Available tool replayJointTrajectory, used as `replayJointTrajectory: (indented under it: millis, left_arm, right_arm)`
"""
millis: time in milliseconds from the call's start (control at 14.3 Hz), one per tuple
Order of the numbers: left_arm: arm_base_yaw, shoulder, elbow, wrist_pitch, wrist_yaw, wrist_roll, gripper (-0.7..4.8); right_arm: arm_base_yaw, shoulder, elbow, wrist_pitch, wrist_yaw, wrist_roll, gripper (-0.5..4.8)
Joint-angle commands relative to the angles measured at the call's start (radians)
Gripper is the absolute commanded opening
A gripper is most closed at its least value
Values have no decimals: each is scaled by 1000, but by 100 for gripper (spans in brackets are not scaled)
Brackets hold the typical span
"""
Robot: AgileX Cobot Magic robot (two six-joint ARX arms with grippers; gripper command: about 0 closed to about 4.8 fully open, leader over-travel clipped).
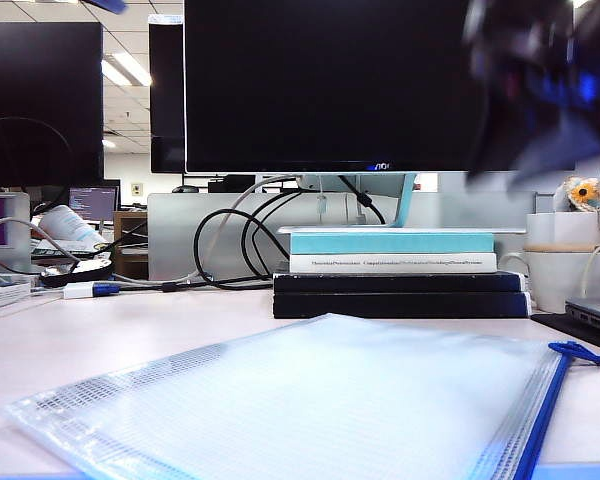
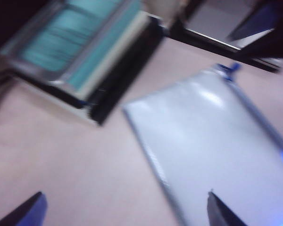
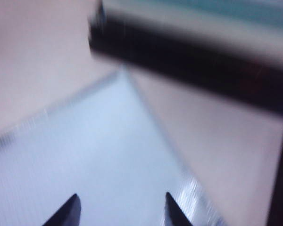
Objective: Pick up the transparent plastic file bag with a blue zipper and close its zipper.
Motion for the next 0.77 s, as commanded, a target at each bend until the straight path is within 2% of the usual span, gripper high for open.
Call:
replayJointTrajectory:
  millis: [70,140,210,419,489,559,769]
  left_arm:
    - [0,-155,-209,281,-142,-148,415]
    - [0,-195,-267,358,-152,-175,382]
    - [0,-217,-298,393,-164,-186,370]
    - [0,-314,-428,492,-251,-195,370]
    - [0,-330,-467,517,-282,-208,369]
    - [0,-343,-505,550,-289,-227,370]
    - [0,-383,-631,714,-292,-283,370]
  right_arm:
    - [-90,-229,2,132,53,5,229]
    - [-117,-262,0,131,53,1,229]
    - [-128,-277,-3,132,53,-2,229]
    - [-185,-424,-110,285,48,-20,193]
    - [-190,-472,-153,331,44,-19,157]
    - [-190,-512,-200,361,45,-19,144]
    - [-190,-597,-316,428,43,65,143]
